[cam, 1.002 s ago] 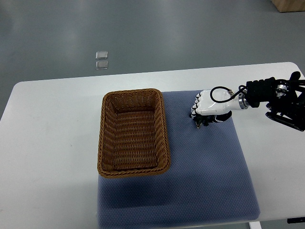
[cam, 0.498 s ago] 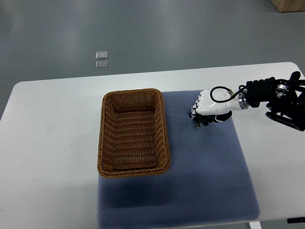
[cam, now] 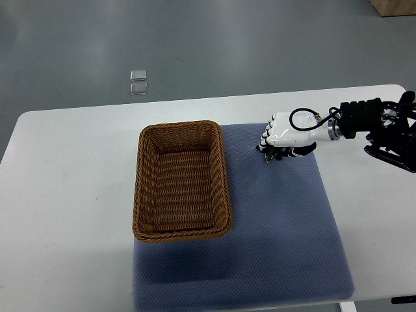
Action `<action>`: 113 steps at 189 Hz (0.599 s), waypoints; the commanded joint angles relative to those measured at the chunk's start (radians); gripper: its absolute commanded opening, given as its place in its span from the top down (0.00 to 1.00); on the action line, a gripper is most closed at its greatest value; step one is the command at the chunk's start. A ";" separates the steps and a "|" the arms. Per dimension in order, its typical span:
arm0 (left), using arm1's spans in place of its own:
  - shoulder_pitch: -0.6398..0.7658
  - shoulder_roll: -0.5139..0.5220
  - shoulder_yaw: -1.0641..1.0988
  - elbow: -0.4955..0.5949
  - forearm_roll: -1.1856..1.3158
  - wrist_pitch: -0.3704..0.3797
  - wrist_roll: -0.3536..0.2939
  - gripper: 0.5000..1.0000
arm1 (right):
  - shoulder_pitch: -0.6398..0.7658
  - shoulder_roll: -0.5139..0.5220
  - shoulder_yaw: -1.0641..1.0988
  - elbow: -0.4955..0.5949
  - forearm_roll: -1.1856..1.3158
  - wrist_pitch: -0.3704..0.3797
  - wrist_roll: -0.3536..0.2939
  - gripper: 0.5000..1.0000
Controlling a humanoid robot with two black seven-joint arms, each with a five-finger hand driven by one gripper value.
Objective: Place crocodile in brown basket with right hand
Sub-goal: 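Lift the crocodile and carry it over the wicker basket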
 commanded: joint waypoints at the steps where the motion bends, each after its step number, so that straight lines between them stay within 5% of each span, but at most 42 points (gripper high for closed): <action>1: 0.000 0.000 0.000 0.000 0.000 0.000 0.000 0.00 | 0.020 0.001 0.000 0.004 0.001 -0.007 0.000 1.00; 113: 0.000 0.000 0.000 0.000 0.000 0.000 0.000 0.00 | 0.084 0.079 0.080 0.021 0.018 -0.170 0.000 1.00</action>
